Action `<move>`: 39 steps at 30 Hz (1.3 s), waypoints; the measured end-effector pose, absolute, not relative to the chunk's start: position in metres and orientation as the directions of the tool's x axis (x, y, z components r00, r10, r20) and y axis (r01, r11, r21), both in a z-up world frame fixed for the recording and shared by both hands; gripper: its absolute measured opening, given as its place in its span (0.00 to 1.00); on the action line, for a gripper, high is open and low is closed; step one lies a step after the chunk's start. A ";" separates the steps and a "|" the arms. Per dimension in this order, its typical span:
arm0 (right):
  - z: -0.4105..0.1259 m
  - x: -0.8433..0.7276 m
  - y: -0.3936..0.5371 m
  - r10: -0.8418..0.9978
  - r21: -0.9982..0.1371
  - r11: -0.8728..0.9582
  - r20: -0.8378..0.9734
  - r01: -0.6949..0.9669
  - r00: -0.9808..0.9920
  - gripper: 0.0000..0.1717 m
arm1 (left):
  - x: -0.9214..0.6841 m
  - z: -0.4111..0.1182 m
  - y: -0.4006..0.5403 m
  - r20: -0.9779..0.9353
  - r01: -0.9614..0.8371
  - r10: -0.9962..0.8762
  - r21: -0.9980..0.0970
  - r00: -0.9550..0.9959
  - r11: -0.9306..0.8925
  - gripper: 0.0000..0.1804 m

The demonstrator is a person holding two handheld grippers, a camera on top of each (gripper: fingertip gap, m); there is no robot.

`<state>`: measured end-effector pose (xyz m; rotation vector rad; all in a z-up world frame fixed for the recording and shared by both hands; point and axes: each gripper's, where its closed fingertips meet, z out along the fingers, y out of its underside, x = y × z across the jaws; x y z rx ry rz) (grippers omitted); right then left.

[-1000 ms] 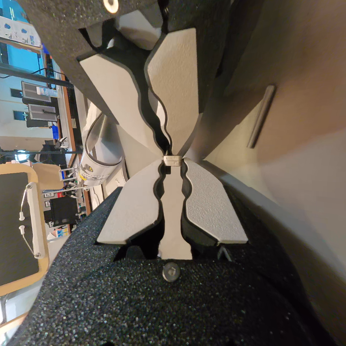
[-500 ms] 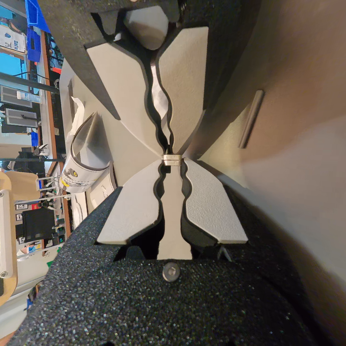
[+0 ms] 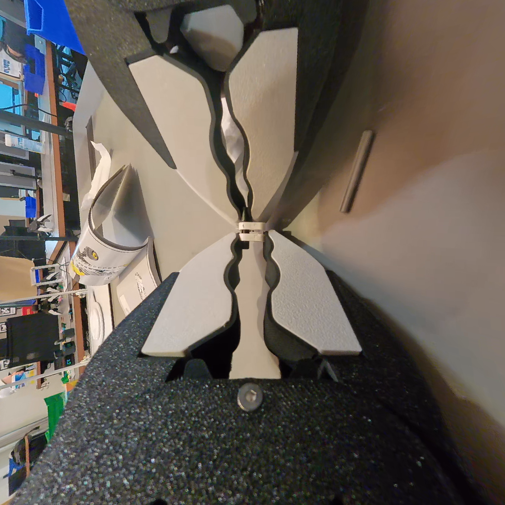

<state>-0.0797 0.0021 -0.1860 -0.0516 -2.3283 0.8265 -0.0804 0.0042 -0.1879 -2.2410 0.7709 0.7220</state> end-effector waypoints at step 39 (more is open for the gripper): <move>-0.188 -0.065 0.013 0.255 -0.686 0.726 0.337 -0.050 -0.907 0.00 | -0.079 -0.190 -0.006 -0.597 -0.646 -0.316 -0.487 0.737 -0.588 0.09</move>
